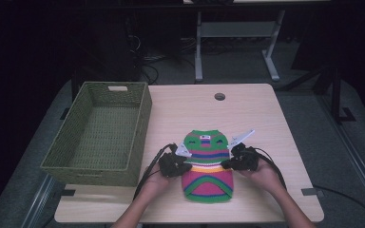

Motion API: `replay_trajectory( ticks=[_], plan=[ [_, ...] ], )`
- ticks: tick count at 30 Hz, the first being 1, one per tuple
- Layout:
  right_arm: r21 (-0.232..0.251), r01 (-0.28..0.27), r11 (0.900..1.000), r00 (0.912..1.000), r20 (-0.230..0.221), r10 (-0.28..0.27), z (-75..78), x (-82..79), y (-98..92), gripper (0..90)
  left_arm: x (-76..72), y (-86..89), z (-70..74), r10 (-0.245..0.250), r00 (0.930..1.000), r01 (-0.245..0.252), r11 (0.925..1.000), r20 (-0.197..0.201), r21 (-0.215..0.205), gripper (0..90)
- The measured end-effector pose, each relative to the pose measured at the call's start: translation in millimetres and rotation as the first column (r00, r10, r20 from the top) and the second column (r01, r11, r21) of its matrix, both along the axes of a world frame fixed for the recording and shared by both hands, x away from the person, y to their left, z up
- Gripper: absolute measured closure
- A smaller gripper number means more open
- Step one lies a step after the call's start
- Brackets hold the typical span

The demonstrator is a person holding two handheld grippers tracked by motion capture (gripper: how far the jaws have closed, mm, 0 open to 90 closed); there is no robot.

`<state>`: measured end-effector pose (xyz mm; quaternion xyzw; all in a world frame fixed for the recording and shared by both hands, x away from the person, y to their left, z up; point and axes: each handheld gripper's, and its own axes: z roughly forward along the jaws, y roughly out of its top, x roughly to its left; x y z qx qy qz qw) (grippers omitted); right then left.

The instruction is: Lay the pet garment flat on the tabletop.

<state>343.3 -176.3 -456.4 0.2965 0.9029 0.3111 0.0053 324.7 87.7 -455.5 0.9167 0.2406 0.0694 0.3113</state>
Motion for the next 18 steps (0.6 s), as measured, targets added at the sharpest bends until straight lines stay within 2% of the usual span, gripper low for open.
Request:
replay_trajectory(
  ticks=[9,16,18],
  plan=[
    [0.031,0.057,0.998,0.9983,-0.01,-0.057,-2.3,9.5,-8.2,89.8,11.2,-0.2,-3.8,0.034,0.9994,-0.035,0.998,-0.01,-0.052,90.0],
    [0.057,0.072,0.996,0.9973,-0.019,-0.071,-3.2,11.4,-11.2,89.6,11.8,-3.7,-0.8,0.031,0.9995,-0.03,0.9992,0.011,-0.025,89.9],
    [0.102,0.069,0.992,0.9974,-0.028,-0.066,-2.0,10.1,-14.3,86.4,9.9,-1.9,2.0,0.03,0.9992,-0.03,0.9993,0.027,-0.024,88.5]
  ],
)
